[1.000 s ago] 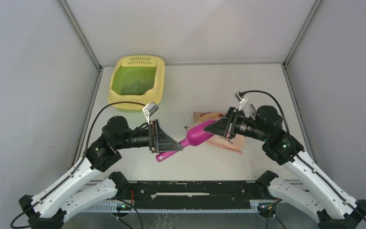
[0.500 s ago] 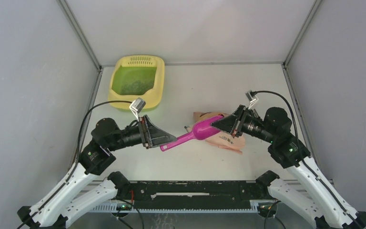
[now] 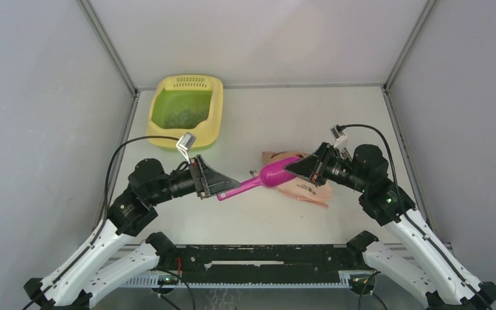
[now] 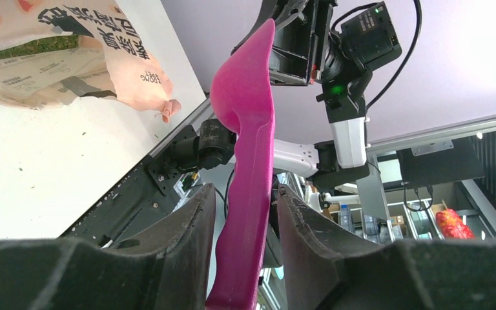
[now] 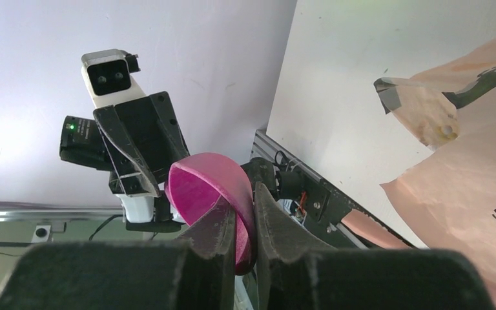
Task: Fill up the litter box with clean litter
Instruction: Adjust the spatula.
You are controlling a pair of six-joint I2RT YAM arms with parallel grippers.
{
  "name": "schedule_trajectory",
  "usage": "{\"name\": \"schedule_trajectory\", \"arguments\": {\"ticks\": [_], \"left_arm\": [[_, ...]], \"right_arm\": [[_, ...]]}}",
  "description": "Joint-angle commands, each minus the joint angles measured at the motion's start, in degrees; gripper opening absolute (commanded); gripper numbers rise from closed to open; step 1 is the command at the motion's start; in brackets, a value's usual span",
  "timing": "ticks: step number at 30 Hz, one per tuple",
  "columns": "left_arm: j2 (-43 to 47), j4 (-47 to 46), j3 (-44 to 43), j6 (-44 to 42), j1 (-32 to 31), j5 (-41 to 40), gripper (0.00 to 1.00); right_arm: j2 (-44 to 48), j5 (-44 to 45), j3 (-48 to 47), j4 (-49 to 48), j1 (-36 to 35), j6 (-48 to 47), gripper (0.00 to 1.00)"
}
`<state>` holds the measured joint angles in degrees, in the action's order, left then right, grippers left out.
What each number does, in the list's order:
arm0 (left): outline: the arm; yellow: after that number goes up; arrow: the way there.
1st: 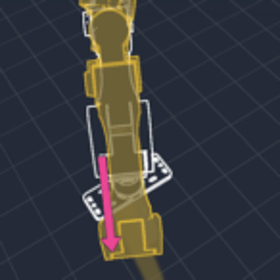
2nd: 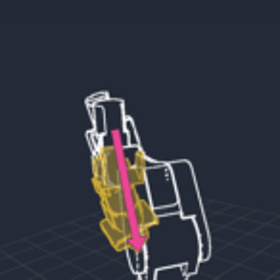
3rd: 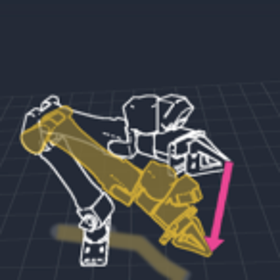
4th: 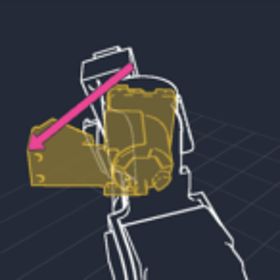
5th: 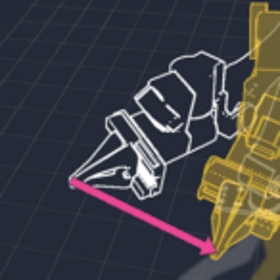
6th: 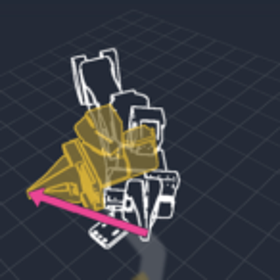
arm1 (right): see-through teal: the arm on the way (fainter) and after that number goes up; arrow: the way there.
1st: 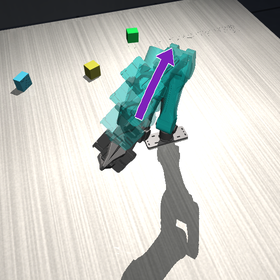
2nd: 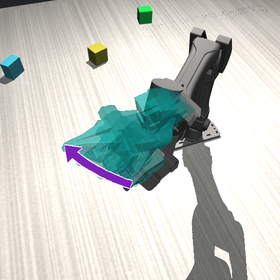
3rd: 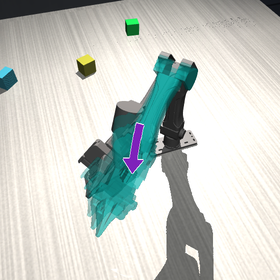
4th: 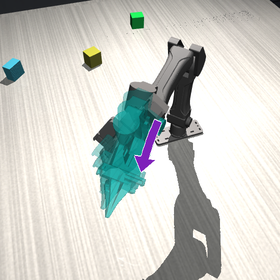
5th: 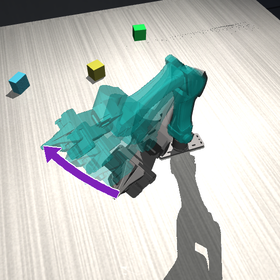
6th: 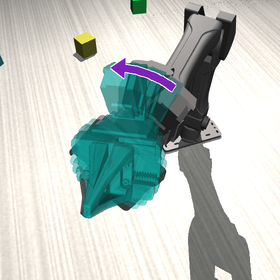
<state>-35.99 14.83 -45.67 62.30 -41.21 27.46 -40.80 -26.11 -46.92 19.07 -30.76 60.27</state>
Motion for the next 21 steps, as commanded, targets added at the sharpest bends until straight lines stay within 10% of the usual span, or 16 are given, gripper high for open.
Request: {"name": "schedule_trajectory", "arguments": {"ticks": [1,21], "left_arm": [[0.7,-1.5,-0.1,-2.5,0.1,-1.3,0.45],[3.3,-14.6,7.3,0.8,0.1,-4.7,0.46]], "right_arm": [[0.3,4.0,-0.1,-1.7,0.6,1.0,0.00],[-1.6,5.3,1.5,-10.1,0.6,7.5,0.00]]}}
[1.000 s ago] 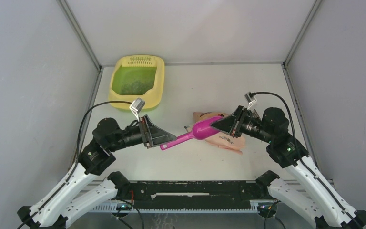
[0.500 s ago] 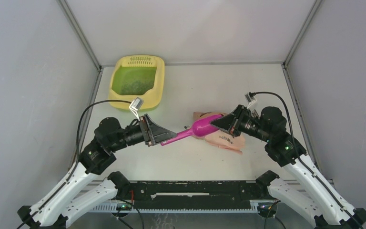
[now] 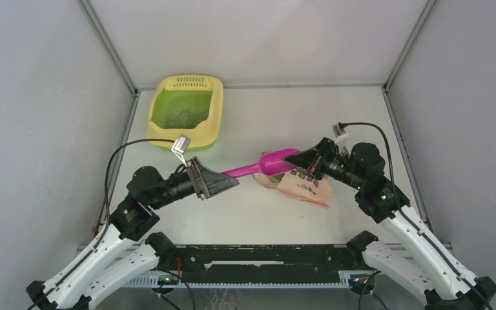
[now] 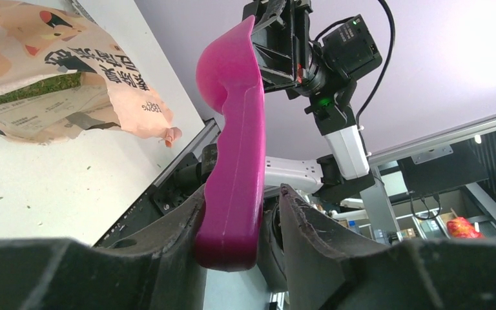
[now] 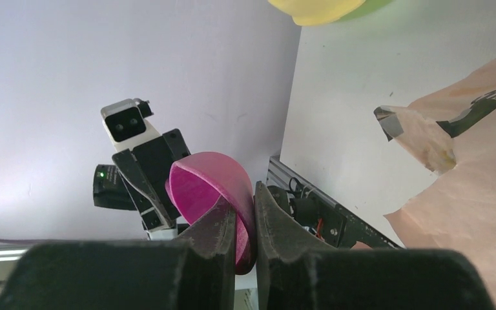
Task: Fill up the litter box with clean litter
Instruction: Adjust the spatula.
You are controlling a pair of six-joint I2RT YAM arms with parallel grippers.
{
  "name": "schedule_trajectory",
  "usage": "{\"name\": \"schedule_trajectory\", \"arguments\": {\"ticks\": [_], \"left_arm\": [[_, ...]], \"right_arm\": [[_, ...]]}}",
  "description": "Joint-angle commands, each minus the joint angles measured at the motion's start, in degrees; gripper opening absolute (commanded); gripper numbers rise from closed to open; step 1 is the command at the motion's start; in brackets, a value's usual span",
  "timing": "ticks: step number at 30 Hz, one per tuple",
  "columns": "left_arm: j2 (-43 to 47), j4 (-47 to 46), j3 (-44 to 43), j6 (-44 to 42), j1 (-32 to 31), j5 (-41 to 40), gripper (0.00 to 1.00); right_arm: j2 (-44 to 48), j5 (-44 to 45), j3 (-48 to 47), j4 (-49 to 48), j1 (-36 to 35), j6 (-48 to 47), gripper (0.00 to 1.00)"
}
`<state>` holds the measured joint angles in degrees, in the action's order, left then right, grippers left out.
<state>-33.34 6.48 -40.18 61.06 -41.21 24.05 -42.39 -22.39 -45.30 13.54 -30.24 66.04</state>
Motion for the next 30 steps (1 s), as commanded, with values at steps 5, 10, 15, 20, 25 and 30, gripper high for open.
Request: {"name": "schedule_trajectory", "arguments": {"ticks": [5,10,15,20,25,30], "left_arm": [[1.0,-9.3,3.1,3.0,0.1,-2.5,0.46],[1.5,-9.4,2.6,2.8,0.1,-3.7,0.46],[1.5,-9.2,2.4,3.0,0.1,-4.1,0.46],[1.5,-9.5,2.5,3.3,0.2,-4.1,0.46],[1.4,-9.8,2.6,3.3,0.1,-4.3,0.46],[1.2,-10.4,3.2,3.5,0.2,-4.4,0.46]], "right_arm": [[0.8,1.7,1.0,-4.5,0.0,2.1,0.00],[1.6,1.9,1.2,-3.3,0.1,1.7,0.00],[1.8,1.8,1.4,-3.6,0.1,2.0,0.00],[1.9,2.0,1.5,-3.5,0.1,1.9,0.00],[1.7,1.9,2.0,-4.3,-0.1,2.3,0.00],[1.3,1.7,2.7,-5.1,-0.4,2.5,0.00]]}}
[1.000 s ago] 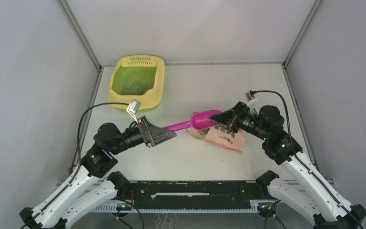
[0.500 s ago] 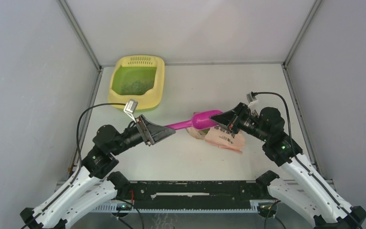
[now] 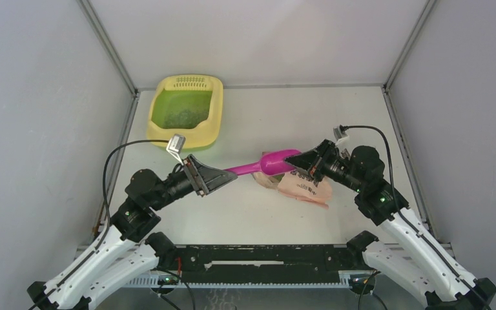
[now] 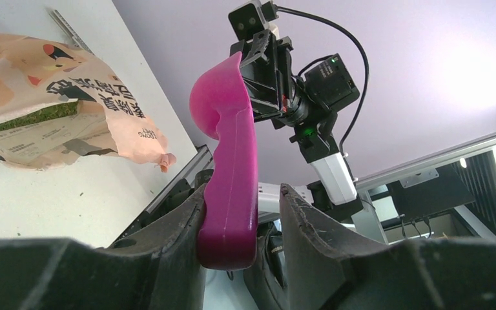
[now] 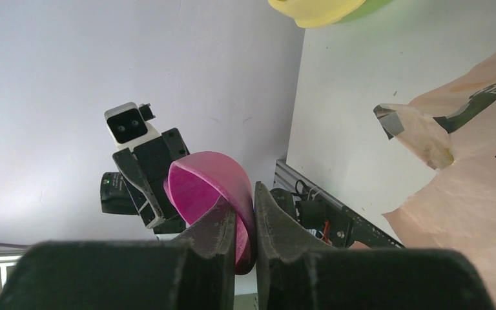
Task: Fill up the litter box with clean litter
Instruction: Adjust the spatula.
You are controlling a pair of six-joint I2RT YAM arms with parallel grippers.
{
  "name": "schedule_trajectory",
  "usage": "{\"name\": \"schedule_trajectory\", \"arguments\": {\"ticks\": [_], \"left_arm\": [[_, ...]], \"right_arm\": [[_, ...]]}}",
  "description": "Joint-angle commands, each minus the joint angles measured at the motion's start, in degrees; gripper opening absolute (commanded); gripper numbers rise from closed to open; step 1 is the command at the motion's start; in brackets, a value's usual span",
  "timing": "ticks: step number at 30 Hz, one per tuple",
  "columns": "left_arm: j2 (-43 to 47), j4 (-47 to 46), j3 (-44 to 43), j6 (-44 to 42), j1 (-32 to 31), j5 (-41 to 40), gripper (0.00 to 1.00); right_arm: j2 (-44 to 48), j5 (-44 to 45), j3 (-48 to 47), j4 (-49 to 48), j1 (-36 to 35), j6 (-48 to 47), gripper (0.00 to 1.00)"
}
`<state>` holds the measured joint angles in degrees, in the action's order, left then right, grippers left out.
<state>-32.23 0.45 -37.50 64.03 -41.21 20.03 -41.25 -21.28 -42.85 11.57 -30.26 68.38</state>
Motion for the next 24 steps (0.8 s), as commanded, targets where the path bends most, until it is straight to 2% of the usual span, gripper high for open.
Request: {"name": "schedule_trajectory", "arguments": {"ticks": [1,24], "left_arm": [[0.1,-4.5,0.6,0.6,0.1,-0.3,0.46],[-0.3,-5.1,1.3,0.9,0.1,-0.4,0.46]], "right_arm": [[0.1,0.7,0.2,-3.2,-0.5,0.1,0.00],[-0.1,1.4,0.2,-2.9,-2.2,-0.4,0.00]]}}
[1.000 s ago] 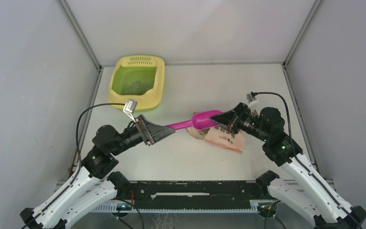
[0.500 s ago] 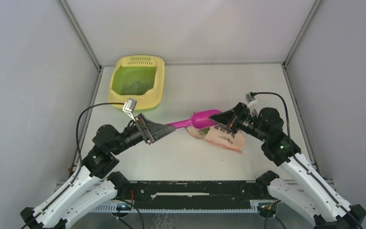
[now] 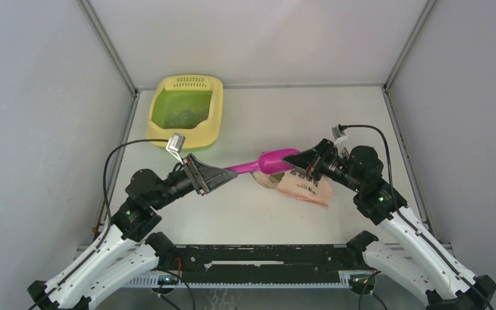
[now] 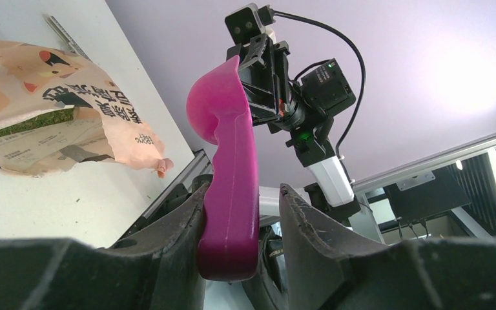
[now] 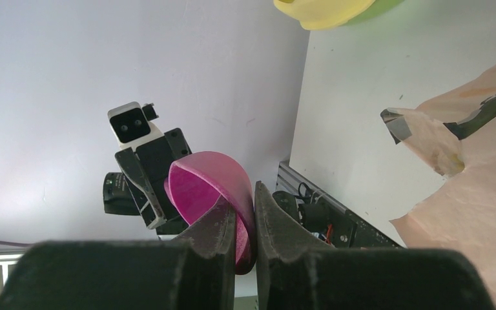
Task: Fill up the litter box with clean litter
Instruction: Adjust the spatula.
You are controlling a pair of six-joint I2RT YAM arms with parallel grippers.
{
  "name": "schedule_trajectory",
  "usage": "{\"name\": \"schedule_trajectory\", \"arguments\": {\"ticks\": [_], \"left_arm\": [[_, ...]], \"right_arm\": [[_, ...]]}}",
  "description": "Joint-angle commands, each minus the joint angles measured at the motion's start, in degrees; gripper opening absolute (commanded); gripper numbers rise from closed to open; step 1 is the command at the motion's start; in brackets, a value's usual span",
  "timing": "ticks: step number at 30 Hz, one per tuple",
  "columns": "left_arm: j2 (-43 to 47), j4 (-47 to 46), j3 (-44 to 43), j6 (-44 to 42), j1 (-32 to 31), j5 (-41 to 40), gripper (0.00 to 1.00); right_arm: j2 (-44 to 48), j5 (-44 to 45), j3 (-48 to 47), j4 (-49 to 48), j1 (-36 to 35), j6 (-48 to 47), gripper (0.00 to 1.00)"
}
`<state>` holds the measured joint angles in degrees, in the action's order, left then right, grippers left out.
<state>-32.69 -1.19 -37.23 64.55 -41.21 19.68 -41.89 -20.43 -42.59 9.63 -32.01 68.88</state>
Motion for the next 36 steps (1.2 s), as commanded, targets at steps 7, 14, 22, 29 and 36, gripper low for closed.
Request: {"name": "schedule_trajectory", "arguments": {"ticks": [7,14,22,29,36], "left_arm": [[0.1,-2.9,1.0,0.3,0.1,-0.1,0.49],[-0.5,-2.5,0.9,0.2,0.1,-0.2,0.49],[-0.2,-2.3,1.3,0.3,0.1,-0.2,0.45],[-0.4,-2.7,1.5,0.5,0.2,0.6,0.40],[-1.1,-3.0,1.4,0.9,0.1,1.6,0.22]], "right_arm": [[1.3,0.2,0.0,0.2,-0.6,-1.5,0.00],[1.4,0.4,0.0,0.0,-1.1,-1.3,0.00],[1.4,1.4,0.0,0.3,-1.4,-1.3,0.00],[0.6,1.7,0.0,-1.0,-1.3,-0.7,0.00],[0.3,1.9,0.0,-1.8,-1.4,-0.4,0.00]]}}
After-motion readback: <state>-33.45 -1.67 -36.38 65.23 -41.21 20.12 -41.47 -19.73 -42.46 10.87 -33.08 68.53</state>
